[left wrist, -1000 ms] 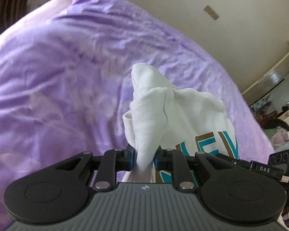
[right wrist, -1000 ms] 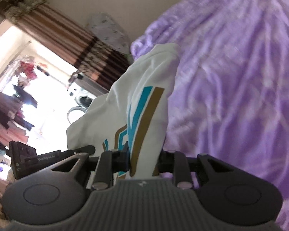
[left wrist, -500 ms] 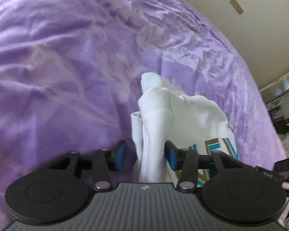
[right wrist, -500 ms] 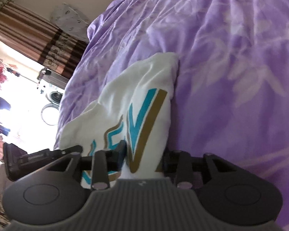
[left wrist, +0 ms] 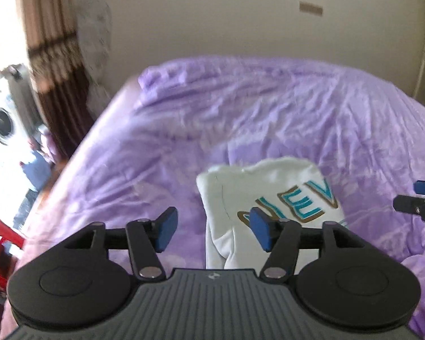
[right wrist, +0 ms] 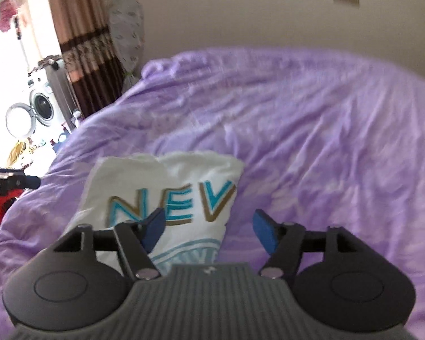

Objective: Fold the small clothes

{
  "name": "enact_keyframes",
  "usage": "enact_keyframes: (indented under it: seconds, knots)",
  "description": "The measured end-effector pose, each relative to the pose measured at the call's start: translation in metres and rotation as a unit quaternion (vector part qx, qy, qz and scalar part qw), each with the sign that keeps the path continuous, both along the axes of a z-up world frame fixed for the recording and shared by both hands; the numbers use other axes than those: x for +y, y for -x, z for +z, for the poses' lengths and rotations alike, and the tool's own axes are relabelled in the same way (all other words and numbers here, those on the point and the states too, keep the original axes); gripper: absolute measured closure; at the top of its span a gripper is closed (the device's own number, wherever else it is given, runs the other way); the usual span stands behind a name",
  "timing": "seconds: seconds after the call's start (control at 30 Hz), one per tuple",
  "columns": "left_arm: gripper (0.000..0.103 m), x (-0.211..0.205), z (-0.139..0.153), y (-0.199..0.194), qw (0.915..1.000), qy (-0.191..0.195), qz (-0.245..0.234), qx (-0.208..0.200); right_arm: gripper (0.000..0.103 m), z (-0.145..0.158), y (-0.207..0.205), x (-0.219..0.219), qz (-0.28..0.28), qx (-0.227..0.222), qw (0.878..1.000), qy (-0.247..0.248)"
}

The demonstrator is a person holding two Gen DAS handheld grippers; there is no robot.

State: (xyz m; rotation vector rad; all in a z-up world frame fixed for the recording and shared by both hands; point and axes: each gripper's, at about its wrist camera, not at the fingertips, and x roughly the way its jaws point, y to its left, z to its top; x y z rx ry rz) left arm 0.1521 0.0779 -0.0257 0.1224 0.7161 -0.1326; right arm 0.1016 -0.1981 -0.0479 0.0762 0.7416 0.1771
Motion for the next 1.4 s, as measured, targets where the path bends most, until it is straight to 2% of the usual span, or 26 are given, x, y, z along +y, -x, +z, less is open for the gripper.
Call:
enact_keyframes:
  seconds: [0.07,0.17,0.37,0.5,0.63,0.8,1.4]
  knots:
    - [0.029,-0.010,0.009,0.025,0.9993,-0.020,0.012,-0.029,0.030,0.020,0.029,0.011,0.006,-0.032,0.999,0.012]
    - [0.022,-0.023,0.012,0.057,0.9970,-0.045,0.031,-0.056,0.028,0.038,0.070,0.028,0.007,-0.067,0.997,0.024]
    - [0.022,-0.037,-0.011,0.092,0.9989,-0.024,0.036,-0.021,0.028,0.033,0.130,0.060,0.003,-0.078,0.996,0.033]
    - [0.021,-0.036,-0.025,0.105,0.9985,-0.017,0.052,-0.003,0.028,0.025,0.155,0.070,-0.001,-0.090,0.995,0.051]
    - [0.021,-0.036,-0.034,0.115,0.9977,-0.016,0.065,0.011,0.028,0.014,0.167,0.069,-0.003,-0.062,0.998,0.034]
    - [0.021,-0.041,-0.047,0.120,0.9977,-0.021,0.060,0.024,0.028,-0.009,0.178,0.068,-0.009,-0.026,1.000,0.015]
    - [0.021,-0.049,-0.048,0.123,0.9982,-0.023,0.049,0.026,0.028,-0.007,0.182,0.066,-0.011,-0.030,0.999,0.012]
